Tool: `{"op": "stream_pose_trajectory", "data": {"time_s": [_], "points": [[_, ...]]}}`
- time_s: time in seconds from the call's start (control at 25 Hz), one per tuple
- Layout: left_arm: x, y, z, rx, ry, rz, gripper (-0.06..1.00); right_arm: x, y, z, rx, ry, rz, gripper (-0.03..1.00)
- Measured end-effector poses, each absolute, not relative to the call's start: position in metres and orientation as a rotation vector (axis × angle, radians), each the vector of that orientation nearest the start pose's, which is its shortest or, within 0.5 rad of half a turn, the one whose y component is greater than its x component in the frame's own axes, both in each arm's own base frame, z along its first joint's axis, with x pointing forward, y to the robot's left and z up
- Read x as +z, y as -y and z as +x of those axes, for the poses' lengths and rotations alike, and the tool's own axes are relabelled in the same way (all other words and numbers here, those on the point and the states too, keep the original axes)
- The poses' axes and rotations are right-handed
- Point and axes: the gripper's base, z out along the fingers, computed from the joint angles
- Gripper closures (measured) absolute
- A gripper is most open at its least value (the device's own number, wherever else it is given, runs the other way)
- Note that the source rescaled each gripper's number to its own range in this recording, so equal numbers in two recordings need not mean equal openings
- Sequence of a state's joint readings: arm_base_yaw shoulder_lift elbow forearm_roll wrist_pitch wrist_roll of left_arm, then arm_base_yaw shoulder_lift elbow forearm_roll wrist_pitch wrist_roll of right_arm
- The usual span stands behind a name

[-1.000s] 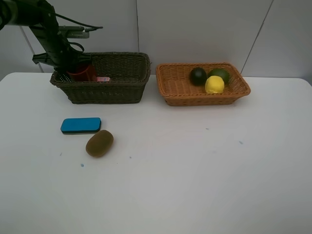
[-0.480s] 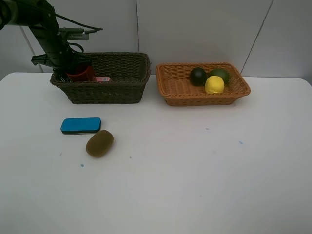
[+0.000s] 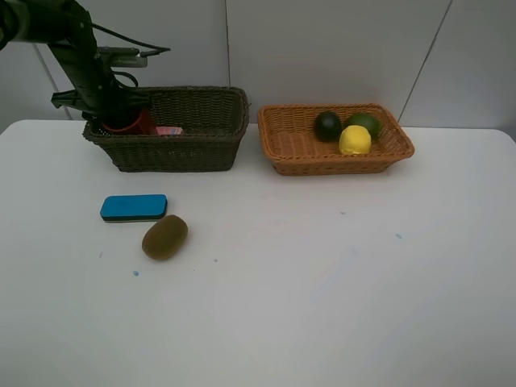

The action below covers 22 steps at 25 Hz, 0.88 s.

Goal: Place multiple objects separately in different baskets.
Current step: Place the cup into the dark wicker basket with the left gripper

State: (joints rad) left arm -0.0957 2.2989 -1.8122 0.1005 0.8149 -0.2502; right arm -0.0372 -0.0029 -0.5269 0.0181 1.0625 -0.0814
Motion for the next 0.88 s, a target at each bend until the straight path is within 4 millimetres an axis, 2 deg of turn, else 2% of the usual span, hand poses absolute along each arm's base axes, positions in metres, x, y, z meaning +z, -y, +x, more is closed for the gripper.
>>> {"op": "stream_pose_trajectory", "data": {"time_s": [0.08,0.12,0.2,0.64,0.8,0.88], "points": [[0.146,0.047,0.487,0.003,-2.766,-0.148,0.15,0.285,-0.002,-0.009,-0.054,-2.016,-0.046,-0.03],[0.146,0.049,0.487,-0.005,-2.763,-0.156,0.06,0.285,-0.002,-0.009,-0.054,-2.016,-0.046,-0.03],[0.147,0.051,0.487,-0.015,-2.762,-0.169,-0.01,0.285,-0.002,-0.009,-0.054,-2.016,-0.046,-0.03],[0.148,0.051,0.486,-0.018,-2.763,-0.174,-0.03,0.285,-0.002,-0.009,-0.054,-2.016,-0.046,-0.03],[0.159,0.05,0.484,-0.011,-2.758,-0.171,-0.04,0.285,-0.002,-0.009,-0.054,-2.016,-0.046,-0.03],[0.171,0.049,0.482,-0.005,-2.74,-0.166,-0.05,0.285,-0.002,-0.009,-0.054,-2.016,-0.046,-0.03]]}}
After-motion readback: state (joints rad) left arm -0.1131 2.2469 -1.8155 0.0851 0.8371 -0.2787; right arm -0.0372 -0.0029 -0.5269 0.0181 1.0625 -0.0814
